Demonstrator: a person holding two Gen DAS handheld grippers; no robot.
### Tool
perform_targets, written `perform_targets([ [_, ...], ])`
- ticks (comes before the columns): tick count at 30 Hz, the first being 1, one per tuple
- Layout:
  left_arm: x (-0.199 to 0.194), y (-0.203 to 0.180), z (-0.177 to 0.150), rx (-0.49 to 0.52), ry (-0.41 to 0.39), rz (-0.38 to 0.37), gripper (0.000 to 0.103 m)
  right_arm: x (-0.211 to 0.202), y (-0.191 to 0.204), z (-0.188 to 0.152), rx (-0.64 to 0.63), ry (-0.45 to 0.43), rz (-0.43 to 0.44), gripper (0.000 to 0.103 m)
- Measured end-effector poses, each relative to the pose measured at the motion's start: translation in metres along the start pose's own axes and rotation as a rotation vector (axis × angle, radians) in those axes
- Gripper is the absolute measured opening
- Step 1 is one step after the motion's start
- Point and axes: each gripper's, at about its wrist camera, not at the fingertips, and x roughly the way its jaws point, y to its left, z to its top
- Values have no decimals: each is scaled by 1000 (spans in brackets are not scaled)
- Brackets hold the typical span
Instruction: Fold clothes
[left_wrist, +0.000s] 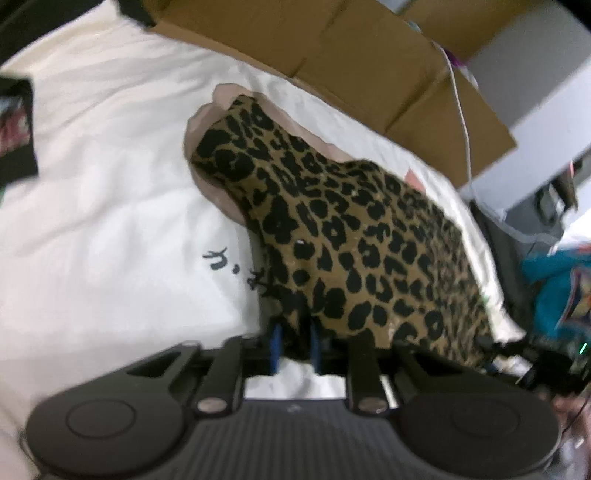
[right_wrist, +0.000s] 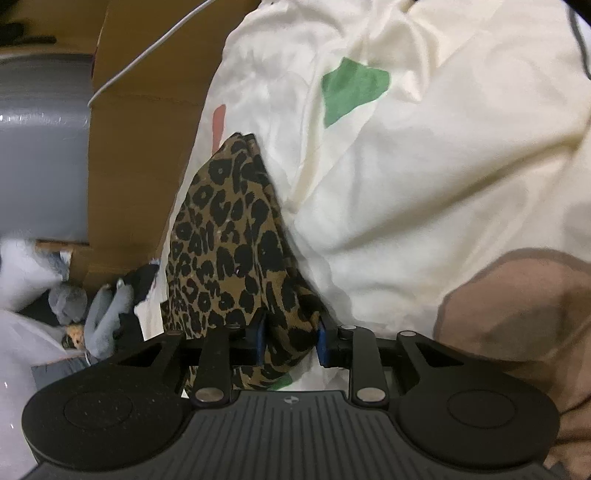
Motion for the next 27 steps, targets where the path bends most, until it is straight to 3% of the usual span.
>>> perform_targets([
  [5, -6, -1, 6, 4, 32, 20, 4, -4, 5, 0, -25, 17, -13, 13],
  [16, -29, -6, 13, -28, 75, 32, 3, -16, 14, -9, -56, 69, -18, 12],
  [27, -53, -8, -13, -55, 159, 74, 3, -28, 22, -35, -135, 187, -28, 12],
])
